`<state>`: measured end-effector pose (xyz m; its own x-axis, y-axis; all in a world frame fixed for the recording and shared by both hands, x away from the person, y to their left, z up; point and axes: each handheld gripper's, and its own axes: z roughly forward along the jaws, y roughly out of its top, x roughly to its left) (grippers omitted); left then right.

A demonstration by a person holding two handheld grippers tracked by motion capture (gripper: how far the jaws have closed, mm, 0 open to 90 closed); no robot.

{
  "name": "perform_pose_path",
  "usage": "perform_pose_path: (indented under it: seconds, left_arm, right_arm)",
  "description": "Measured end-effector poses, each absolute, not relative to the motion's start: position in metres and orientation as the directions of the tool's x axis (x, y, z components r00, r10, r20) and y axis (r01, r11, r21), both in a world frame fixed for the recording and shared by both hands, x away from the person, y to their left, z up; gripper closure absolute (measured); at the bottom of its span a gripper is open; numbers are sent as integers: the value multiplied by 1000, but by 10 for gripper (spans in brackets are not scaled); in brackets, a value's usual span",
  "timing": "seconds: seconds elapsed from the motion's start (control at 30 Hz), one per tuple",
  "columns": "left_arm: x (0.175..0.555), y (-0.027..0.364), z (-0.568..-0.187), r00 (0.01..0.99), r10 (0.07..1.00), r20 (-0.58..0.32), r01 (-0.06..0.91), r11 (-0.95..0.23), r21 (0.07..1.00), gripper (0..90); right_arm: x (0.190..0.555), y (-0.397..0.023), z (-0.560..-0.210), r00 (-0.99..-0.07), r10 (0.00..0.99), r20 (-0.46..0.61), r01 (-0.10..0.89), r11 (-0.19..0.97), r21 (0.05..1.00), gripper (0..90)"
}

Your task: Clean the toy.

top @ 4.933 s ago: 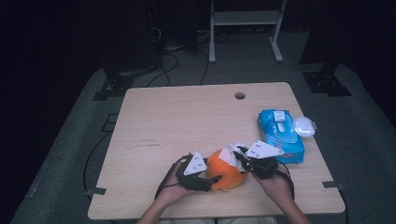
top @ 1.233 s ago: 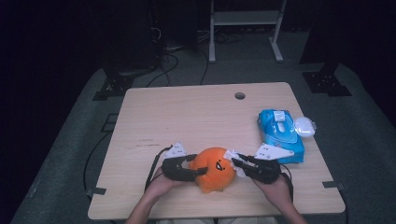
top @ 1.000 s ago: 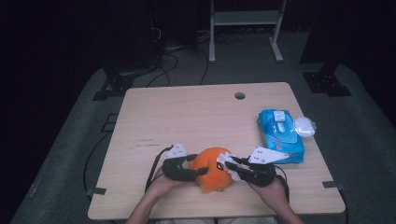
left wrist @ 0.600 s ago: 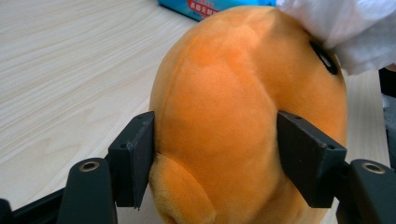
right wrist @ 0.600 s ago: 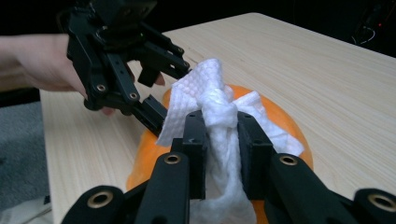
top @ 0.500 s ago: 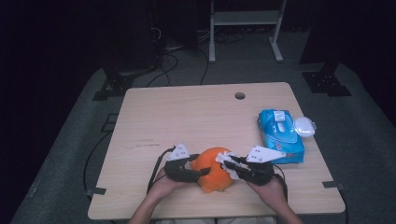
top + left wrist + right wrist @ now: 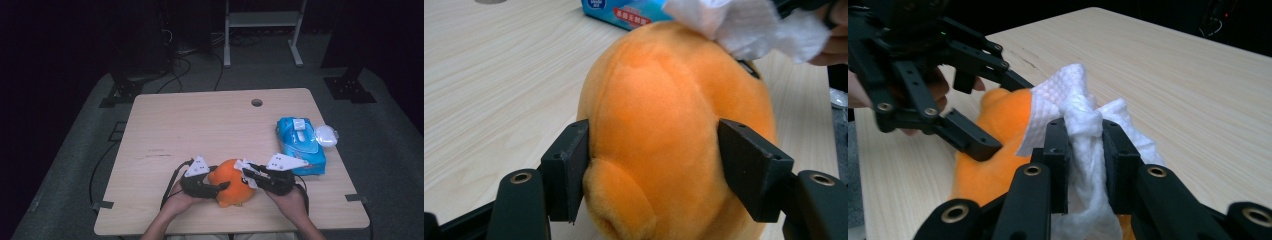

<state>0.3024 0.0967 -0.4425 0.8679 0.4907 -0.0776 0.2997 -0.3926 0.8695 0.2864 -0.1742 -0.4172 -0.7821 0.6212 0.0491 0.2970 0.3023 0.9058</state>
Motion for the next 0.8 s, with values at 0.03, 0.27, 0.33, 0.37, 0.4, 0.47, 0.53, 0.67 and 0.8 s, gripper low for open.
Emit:
perform_pose_path:
  seconds: [0.03, 0.27, 0.33, 0.37, 0.4, 0.47, 0.53, 0.67, 0.8]
  left_arm:
    - [302, 96, -442, 868, 491, -70, 294, -397, 870, 309]
    - [302, 95, -438, 859, 505, -83, 308, -380, 872, 171]
    - [305, 97, -438, 841, 528, -114, 348, -368, 862, 102]
    - [307, 98, -440, 834, 533, -143, 375, -356, 856, 88]
    - [308, 98, -442, 828, 534, -170, 399, -350, 847, 78]
    - [309, 98, -445, 836, 508, -207, 418, -344, 841, 116]
    - [306, 97, -443, 853, 499, -153, 369, -369, 853, 262]
    - [299, 94, -433, 857, 516, 0, 239, -397, 886, 437]
    - [296, 95, -428, 855, 513, 75, 172, -418, 892, 430]
  right_arm:
    - [287, -175, -418, -784, 619, 48, 298, 307, 904, 749]
    - [282, -177, -420, -800, 598, 42, 292, 327, 899, 750]
    - [280, -177, -421, -807, 589, 33, 279, 332, 901, 750]
    - [280, -176, -421, -809, 586, 33, 277, 332, 902, 750]
    - [279, -175, -421, -813, 581, 30, 270, 332, 904, 750]
    - [279, -174, -421, -816, 578, 30, 268, 332, 904, 750]
    - [280, -174, -421, -812, 583, 34, 273, 328, 904, 750]
    - [281, -176, -417, -794, 608, 23, 267, 314, 911, 750]
    - [284, -176, -418, -791, 610, 40, 277, 300, 913, 750]
